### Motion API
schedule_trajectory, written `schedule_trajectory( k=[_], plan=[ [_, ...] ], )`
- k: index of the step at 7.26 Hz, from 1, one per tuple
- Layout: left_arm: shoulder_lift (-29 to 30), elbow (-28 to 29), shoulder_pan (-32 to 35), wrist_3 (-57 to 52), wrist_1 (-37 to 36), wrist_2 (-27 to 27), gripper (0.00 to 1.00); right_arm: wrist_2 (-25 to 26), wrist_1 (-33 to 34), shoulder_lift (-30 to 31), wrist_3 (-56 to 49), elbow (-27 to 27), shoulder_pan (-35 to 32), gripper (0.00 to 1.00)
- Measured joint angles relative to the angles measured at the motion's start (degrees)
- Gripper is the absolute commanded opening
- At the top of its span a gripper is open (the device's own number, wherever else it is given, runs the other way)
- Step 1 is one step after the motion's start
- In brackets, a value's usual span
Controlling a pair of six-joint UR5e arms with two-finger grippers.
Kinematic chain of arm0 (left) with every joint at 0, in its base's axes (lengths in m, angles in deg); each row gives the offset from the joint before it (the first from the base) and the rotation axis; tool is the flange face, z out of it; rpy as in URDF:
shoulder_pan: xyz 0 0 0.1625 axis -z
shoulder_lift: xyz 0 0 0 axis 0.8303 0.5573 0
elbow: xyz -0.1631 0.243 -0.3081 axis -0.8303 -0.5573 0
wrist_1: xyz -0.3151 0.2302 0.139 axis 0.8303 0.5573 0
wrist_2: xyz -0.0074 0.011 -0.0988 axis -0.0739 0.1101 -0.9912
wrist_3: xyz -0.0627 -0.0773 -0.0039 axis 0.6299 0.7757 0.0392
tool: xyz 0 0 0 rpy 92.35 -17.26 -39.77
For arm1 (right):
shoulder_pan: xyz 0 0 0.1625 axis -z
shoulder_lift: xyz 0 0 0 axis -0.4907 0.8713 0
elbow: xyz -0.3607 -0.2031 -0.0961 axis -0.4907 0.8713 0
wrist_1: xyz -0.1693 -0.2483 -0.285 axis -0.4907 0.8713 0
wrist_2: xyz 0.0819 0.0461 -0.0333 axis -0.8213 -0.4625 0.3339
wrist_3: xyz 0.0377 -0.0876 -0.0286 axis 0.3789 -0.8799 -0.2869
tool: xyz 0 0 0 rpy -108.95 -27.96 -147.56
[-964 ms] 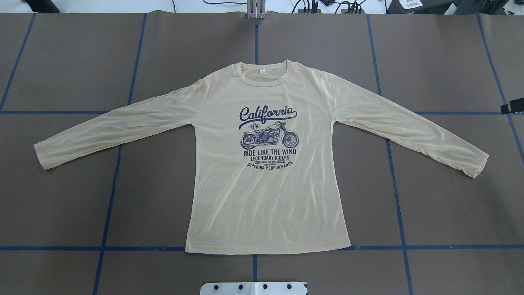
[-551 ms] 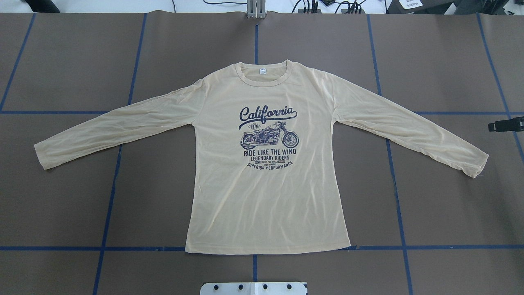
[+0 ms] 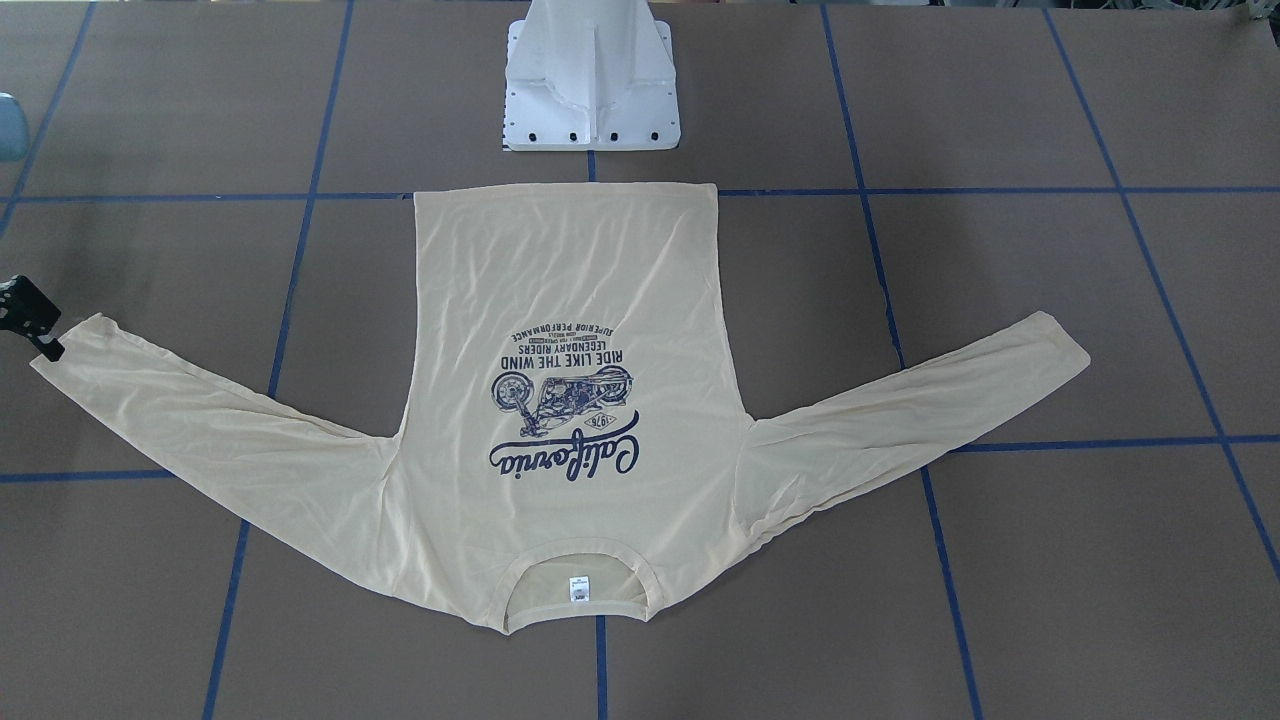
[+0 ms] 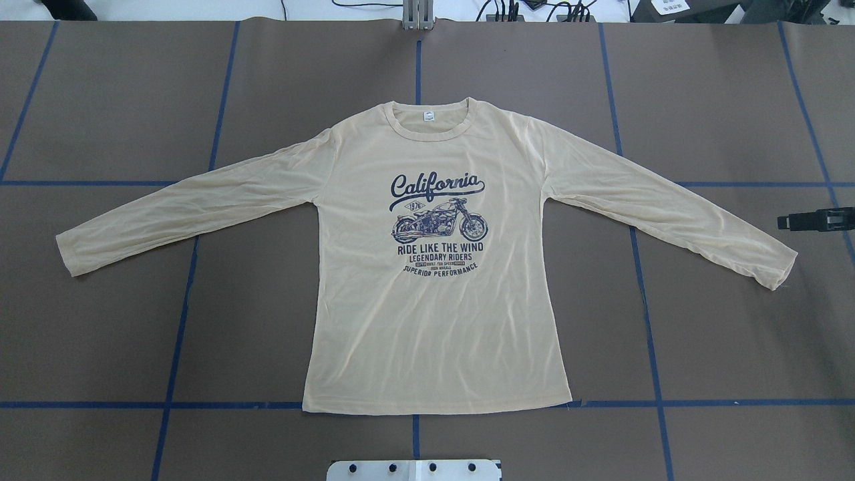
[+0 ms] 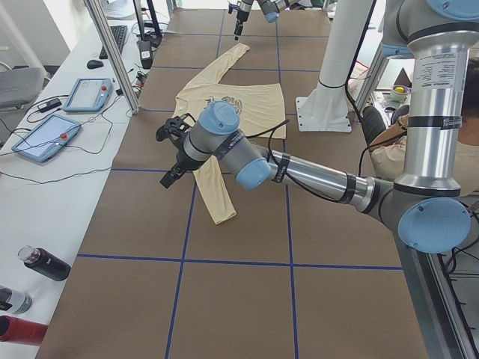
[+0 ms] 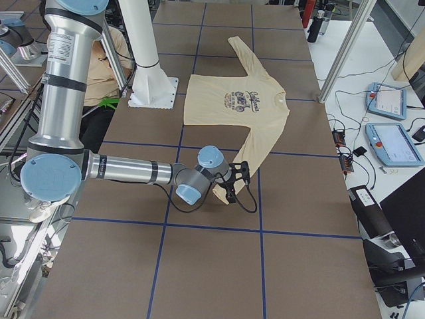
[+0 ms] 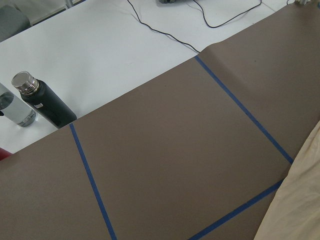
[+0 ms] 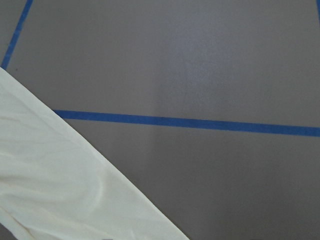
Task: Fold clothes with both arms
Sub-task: 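Grasp the sleeve cuff nearest the right gripper with the right gripper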
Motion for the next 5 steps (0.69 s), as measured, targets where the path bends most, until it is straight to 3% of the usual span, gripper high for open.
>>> schedule_trajectory(
  k=[5],
  plan=[
    [0.00,0.13,0.00,0.00,0.00,0.08,1.00,2.50,-0.16,0.31,-0.30,2.04,3.14,0.71]
  ],
)
